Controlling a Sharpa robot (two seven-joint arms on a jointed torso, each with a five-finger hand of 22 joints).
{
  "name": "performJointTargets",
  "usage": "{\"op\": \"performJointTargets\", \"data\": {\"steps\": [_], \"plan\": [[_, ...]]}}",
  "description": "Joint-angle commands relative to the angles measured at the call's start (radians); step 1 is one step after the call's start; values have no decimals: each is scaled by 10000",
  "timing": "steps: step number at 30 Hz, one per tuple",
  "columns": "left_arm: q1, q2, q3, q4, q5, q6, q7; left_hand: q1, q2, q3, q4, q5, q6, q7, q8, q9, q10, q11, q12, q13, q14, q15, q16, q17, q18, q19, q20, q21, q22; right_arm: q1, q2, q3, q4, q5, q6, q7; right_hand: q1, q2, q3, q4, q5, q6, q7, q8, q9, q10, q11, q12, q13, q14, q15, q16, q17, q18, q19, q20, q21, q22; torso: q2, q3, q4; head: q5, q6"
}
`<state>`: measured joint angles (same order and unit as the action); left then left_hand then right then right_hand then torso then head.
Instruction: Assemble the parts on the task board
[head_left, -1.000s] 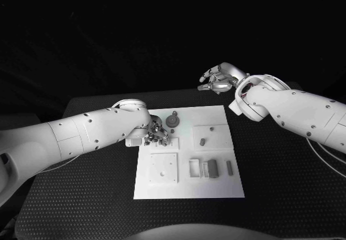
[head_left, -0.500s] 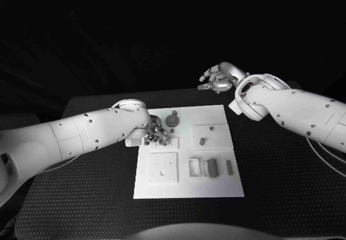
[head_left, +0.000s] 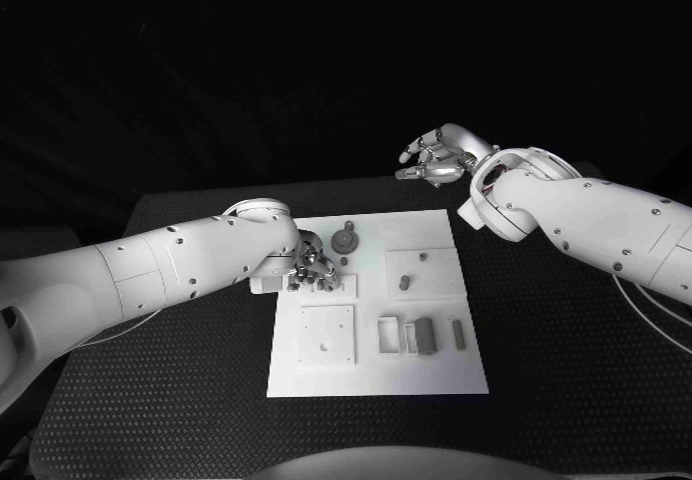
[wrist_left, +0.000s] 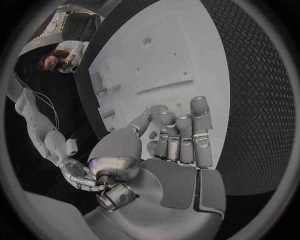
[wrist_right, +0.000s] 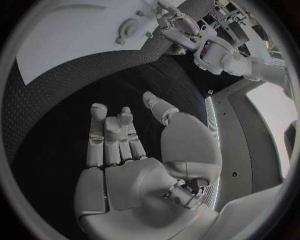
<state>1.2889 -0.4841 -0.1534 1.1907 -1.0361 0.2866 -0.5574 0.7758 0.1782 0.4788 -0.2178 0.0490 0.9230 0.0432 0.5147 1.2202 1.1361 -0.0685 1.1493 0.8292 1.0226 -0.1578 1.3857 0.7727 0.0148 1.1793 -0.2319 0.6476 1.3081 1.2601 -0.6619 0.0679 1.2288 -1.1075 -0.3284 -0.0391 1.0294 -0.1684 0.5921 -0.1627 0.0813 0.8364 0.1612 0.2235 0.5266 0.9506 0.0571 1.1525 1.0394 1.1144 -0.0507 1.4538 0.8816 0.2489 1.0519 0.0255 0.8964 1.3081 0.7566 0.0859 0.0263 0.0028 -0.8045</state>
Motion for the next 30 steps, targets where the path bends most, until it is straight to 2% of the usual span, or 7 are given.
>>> {"op": "performJointTargets", "data": {"steps": [1,4,10,13,19,21,30], "plan": [[-71,0,-54,-64,168,-170,-126,-308,-389,1101,-157,-6,-163,90,-457,-357,-127,96,-4,-37,-46,-38,71,-29,77,-11,-288,52,191,-5,-5,5,13,-11,97,93,-87,-18,5,49,-26,12,91,-59,-9,-46,12,61,-12,-84,17,-23,-14,129,-14,-69,-41,179,-2,4,-1,-10,5],[-71,-2,-58,-82,181,-156,-129,-695,-569,657,-61,-9,-142,151,-691,-633,-193,158,-18,-66,-73,22,57,-70,111,-56,-232,31,188,-5,-11,5,11,-2,98,95,-89,-20,4,50,-27,11,91,-60,-9,-48,12,60,-13,-86,17,-24,-14,129,-15,-68,-42,179,-5,5,-2,-13,2],[-90,11,-70,-116,220,-229,-130,-1050,-981,307,39,-8,-58,167,-879,-885,-225,174,-16,-99,-88,44,50,-115,172,-89,-195,-2,179,-5,-7,5,7,8,95,97,-95,-31,2,53,-26,0,94,-64,-13,-59,14,55,-17,-96,19,-31,-18,129,-24,-66,-49,177,-3,5,-4,-16,4],[-102,14,-74,-127,234,-275,-130,-1138,-1098,239,87,-7,-31,166,-936,-965,-234,173,-15,-114,-91,43,49,-134,204,-91,-191,-18,174,-5,-8,5,7,9,94,96,-97,-32,3,54,-26,-5,95,-66,-15,-64,15,54,-19,-100,20,-34,-19,129,-29,-65,-53,176,-3,7,-5,-16,5],[-107,7,-76,-130,241,-369,-123,-1297,-1221,95,148,-7,-33,184,-1026,-1073,-250,189,-8,-134,-87,56,60,-158,234,-83,-174,-31,173,-5,-10,5,5,10,95,94,-97,-32,5,56,-25,-10,97,-68,-17,-69,17,52,-20,-107,21,-39,-22,129,-34,-63,-57,175,0,0,-2,-25,3],[-107,7,-76,-130,241,-403,-130,-1434,-1186,-169,28,-6,-11,189,-1062,-1127,-266,195,6,-144,-98,64,72,-172,260,-101,-163,-41,180,-5,-10,5,3,10,96,92,-97,-32,5,56,-25,-12,97,-68,-18,-71,17,52,-21,-109,21,-41,-23,129,-36,-63,-59,175,0,1,0,-25,3],[-108,-32,-75,-153,206,-530,-159,-1690,-1453,-503,-28,-6,25,176,-1102,-1200,-282,182,18,-172,-113,54,85,-203,304,-113,-157,-74,171,-5,-11,5,-1,10,96,94,-97,-34,6,57,-25,-17,98,-69,-20,-75,19,51,-23,-115,23,-47,-26,129,-42,-61,-63,174,2,0,-1,-28,10]]}}
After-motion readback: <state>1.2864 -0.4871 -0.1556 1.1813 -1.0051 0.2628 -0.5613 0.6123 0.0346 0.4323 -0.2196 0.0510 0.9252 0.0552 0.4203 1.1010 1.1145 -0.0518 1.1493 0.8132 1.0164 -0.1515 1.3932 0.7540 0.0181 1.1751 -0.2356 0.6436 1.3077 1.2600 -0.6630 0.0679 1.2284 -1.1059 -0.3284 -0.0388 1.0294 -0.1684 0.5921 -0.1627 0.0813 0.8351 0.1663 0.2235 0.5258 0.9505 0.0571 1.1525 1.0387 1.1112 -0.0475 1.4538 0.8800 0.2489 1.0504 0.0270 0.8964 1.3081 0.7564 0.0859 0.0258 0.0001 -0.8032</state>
